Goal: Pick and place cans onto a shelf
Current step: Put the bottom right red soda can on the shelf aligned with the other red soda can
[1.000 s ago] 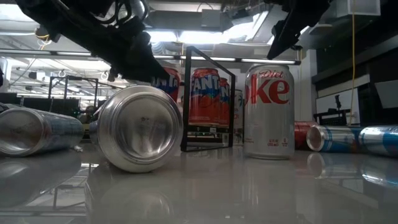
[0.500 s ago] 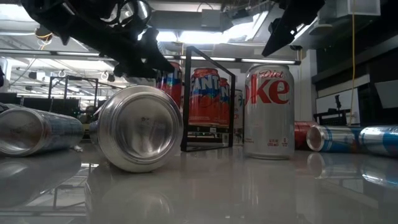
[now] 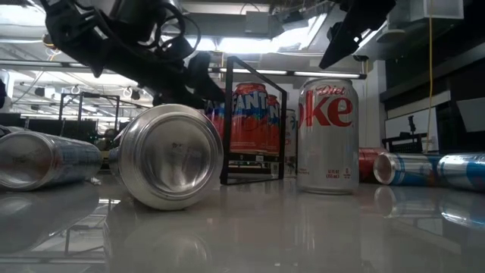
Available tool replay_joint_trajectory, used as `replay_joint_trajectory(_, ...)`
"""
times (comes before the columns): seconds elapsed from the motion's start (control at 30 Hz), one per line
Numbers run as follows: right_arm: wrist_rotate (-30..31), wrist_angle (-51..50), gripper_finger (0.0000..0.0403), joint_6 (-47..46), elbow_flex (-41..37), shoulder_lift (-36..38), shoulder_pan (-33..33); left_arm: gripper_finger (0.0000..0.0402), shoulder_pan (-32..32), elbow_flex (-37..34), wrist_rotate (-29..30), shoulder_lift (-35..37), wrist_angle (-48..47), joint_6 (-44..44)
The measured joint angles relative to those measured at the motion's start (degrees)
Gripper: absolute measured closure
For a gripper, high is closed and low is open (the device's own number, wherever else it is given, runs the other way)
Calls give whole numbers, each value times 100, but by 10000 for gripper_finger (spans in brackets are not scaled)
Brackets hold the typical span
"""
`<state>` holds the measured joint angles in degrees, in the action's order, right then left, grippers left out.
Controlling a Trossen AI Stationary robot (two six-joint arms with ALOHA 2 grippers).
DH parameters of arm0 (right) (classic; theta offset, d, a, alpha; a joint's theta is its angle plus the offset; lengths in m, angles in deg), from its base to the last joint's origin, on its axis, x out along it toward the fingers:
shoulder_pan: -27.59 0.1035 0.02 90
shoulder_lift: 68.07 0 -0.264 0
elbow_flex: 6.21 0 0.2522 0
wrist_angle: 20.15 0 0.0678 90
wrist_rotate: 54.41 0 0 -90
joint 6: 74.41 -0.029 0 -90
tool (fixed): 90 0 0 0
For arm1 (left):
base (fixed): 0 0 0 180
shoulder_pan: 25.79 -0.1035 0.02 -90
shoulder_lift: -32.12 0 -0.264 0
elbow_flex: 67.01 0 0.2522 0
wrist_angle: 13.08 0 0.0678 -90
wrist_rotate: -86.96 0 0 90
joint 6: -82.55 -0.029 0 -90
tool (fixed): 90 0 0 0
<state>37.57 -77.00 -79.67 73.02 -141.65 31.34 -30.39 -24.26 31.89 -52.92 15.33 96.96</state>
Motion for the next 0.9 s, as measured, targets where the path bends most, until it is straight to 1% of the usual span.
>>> replay_joint_trajectory(0.1, 0, 0, 40, 1, 0, 0, 0, 122, 10, 6, -2, -79, 64, 1)
replay_joint_trajectory(0.33, -2, -2, 40, 1, 0, 0, 0, 122, 24, 7, -250, -81, 36, -12)
replay_joint_trajectory(0.9, -2, -4, 40, 1, 0, 0, 0, 121, 26, 7, -273, -81, 2, -8)
